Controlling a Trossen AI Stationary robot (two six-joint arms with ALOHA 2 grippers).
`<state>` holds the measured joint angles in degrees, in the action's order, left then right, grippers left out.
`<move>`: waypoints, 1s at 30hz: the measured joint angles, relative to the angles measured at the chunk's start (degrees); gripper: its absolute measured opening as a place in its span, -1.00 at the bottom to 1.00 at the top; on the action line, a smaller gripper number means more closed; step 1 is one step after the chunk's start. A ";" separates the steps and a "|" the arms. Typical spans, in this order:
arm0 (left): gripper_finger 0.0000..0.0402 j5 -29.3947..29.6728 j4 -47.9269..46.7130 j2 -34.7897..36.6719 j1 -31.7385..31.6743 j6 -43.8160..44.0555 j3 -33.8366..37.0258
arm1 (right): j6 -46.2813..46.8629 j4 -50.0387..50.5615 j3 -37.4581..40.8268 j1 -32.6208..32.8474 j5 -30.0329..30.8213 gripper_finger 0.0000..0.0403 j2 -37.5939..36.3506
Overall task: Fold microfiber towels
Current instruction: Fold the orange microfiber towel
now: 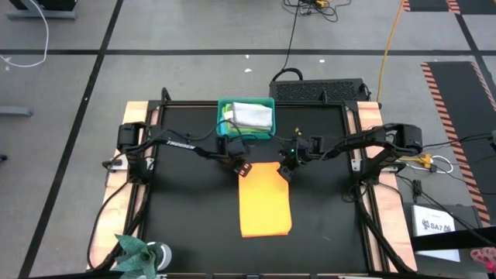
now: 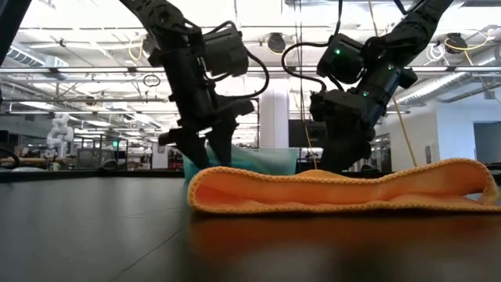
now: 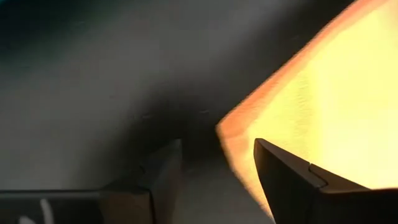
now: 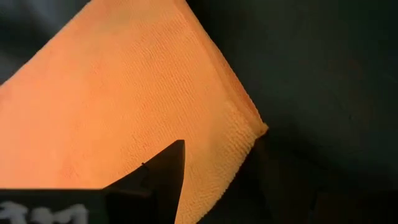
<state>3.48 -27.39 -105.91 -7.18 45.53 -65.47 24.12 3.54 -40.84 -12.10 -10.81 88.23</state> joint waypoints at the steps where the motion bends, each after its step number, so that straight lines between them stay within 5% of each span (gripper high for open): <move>1: 0.02 -0.79 1.41 0.00 0.01 0.50 0.45 | -0.01 0.06 0.00 0.00 0.02 -0.07 0.00; 7: 0.04 -3.62 10.25 0.00 0.02 1.72 3.23 | -0.63 0.06 0.00 0.02 0.11 -0.07 0.00; 30: 0.04 -3.25 15.36 0.22 0.02 4.18 7.30 | -0.83 -2.36 -0.17 -0.98 1.50 -0.11 5.52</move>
<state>0.23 -12.03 -105.69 -7.16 49.71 -58.17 23.29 1.18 -41.01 -13.08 -9.31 93.74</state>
